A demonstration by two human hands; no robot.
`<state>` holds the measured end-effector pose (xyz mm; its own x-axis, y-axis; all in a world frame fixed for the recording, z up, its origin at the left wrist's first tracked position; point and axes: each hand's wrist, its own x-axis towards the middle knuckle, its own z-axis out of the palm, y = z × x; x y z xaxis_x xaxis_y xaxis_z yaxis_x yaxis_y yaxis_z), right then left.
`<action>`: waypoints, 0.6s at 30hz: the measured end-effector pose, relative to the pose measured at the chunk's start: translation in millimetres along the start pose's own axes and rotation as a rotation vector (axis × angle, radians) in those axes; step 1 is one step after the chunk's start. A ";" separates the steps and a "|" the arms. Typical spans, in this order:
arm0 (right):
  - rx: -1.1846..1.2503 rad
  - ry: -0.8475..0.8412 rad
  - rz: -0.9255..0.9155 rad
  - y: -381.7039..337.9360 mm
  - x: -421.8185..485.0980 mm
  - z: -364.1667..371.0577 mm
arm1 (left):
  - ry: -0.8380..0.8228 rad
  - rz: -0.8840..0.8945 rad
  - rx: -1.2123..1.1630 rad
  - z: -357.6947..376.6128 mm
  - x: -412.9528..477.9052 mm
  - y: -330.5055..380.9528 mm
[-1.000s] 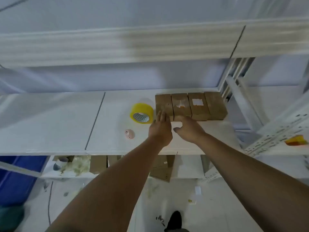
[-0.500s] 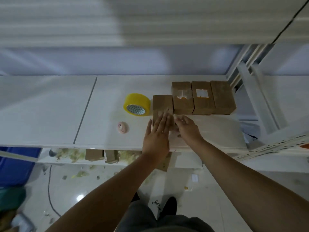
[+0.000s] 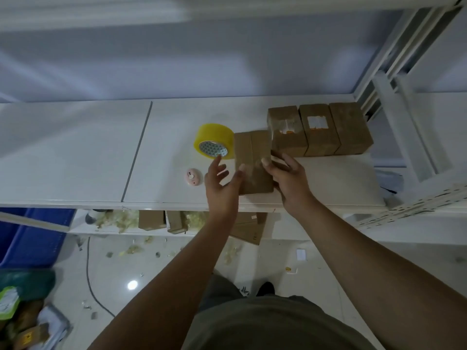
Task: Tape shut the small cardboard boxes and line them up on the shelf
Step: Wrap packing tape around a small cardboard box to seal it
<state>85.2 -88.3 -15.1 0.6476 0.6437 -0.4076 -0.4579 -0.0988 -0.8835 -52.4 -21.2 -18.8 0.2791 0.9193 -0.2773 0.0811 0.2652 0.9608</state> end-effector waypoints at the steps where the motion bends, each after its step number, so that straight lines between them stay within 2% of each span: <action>1: 0.010 -0.035 -0.010 -1.7 -3.3 0.6 | -0.057 -0.070 -0.039 0.9 4.0 4.1; 3: 0.036 -0.093 -0.022 -4.4 -8.3 0.5 | -0.167 -0.063 -0.042 1.5 7.1 9.2; 6: 0.027 -0.129 -0.010 -9.2 -13.3 -2.0 | -0.206 0.105 0.025 0.0 3.4 10.0; 8: -0.055 -0.095 -0.027 -8.8 -15.1 -1.9 | -0.234 0.138 0.024 0.0 -0.9 4.7; 12: -0.188 -0.026 -0.073 -5.9 -15.1 -3.0 | -0.268 0.067 -0.039 0.0 -5.4 1.3; 18: -0.231 -0.053 -0.012 -4.7 -11.7 -9.8 | -0.239 0.051 0.101 -1.3 -3.2 0.5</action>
<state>85.8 -102.8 -8.4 0.6167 0.6840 -0.3895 -0.2947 -0.2582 -0.9200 -54.5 -23.6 -17.4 0.5021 0.8329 -0.2325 0.1526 0.1793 0.9719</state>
